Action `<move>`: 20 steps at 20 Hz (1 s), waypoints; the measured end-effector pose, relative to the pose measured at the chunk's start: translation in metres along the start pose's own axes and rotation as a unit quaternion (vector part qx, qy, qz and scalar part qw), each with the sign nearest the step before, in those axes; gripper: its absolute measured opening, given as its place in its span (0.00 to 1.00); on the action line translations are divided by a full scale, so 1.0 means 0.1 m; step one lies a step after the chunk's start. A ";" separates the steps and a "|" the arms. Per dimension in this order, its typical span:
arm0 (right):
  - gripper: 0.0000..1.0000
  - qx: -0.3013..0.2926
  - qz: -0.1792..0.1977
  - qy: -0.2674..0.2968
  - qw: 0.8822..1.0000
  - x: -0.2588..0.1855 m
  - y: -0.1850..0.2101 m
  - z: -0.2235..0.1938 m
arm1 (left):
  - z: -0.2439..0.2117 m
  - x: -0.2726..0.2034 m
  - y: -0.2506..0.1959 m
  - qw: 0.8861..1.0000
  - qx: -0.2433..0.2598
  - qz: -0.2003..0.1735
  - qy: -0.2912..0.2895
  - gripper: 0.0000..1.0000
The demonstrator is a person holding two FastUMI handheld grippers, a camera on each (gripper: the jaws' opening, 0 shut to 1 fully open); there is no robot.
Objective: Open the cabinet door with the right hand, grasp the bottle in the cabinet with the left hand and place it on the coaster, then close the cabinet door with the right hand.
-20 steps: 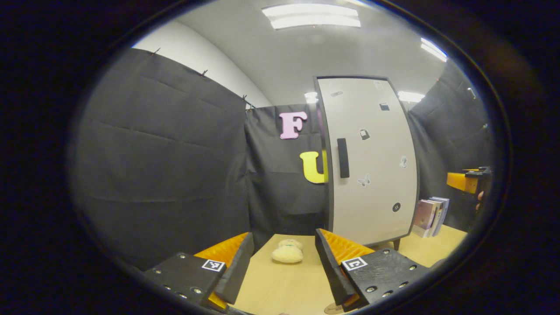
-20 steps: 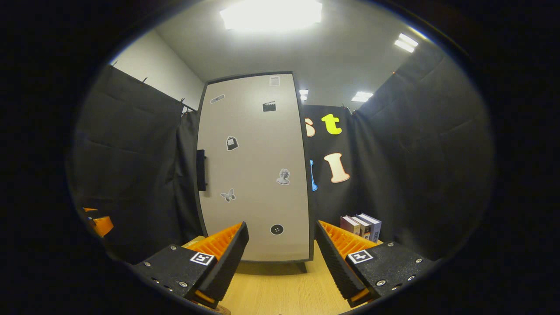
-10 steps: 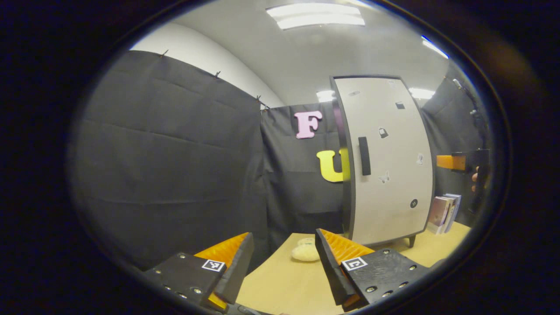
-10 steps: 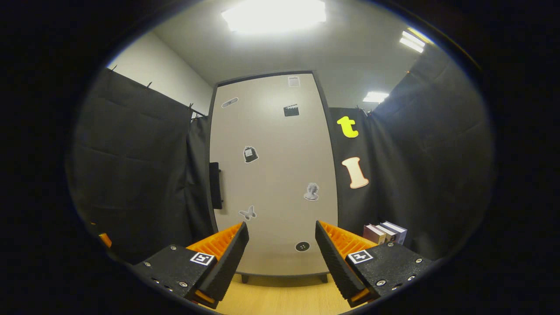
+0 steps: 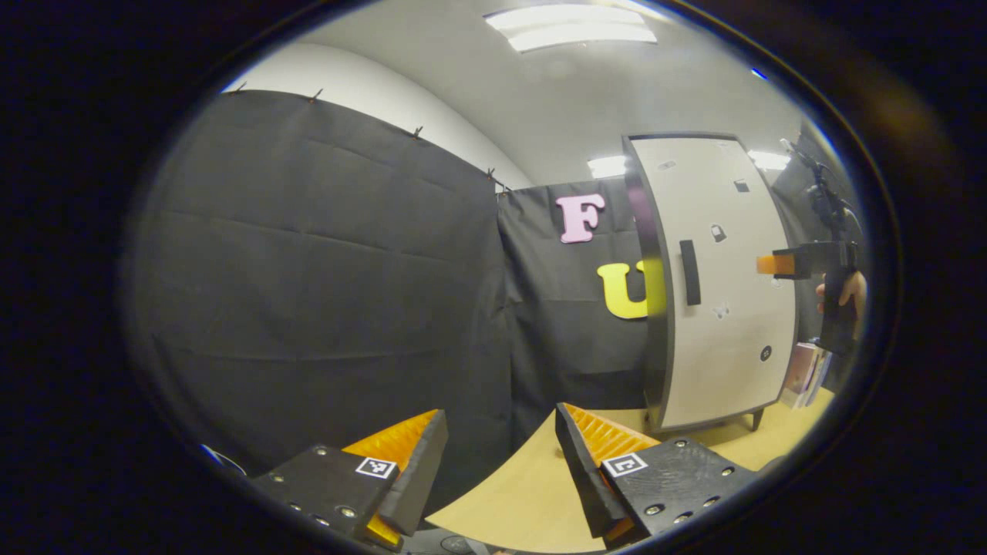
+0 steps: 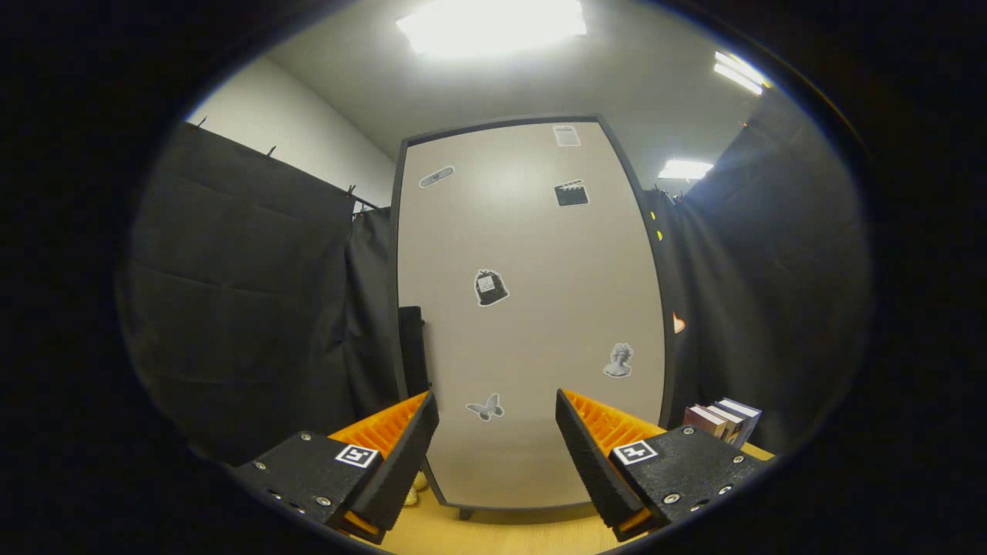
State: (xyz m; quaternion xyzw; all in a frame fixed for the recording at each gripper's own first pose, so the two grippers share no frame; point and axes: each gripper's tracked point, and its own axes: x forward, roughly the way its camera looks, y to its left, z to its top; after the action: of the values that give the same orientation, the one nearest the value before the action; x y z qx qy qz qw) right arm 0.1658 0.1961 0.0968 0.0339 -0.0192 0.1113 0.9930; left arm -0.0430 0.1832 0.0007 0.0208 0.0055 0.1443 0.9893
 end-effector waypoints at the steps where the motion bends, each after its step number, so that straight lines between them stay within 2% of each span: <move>1: 0.94 0.001 0.004 0.005 1.000 0.08 0.08 -0.02 | -0.01 0.01 0.05 1.000 0.001 0.004 0.002 0.87; 5: 0.94 0.008 0.011 0.015 1.000 0.36 0.32 -0.05 | -0.10 0.00 0.29 1.000 0.002 0.022 0.006 0.87; 13: 0.86 -0.011 0.014 0.006 1.000 0.91 0.65 0.08 | -0.27 0.05 0.61 0.999 -0.005 0.045 0.021 0.87; 14: 0.86 -0.012 0.016 0.007 1.000 0.97 0.70 0.07 | -0.29 0.05 0.65 0.999 -0.006 0.047 0.021 0.81; 15: 0.85 -0.015 0.015 0.010 1.000 1.03 0.72 0.04 | -0.31 0.05 0.67 0.999 -0.006 0.049 0.021 0.81; 19: 0.75 -0.017 0.016 0.041 0.999 1.22 0.83 -0.15 | -0.32 0.06 0.79 0.998 -0.003 0.058 0.020 0.82; 20: 0.70 -0.017 0.015 0.044 0.999 1.25 0.85 -0.17 | -0.31 0.05 0.81 0.998 -0.003 0.061 0.019 0.81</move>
State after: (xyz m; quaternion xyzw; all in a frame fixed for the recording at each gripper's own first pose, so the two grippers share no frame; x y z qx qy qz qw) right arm 0.2693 0.3076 0.0914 0.0118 0.0222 0.1270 0.9916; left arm -0.0619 0.2638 -0.0271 0.0158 0.0225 0.2044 0.9785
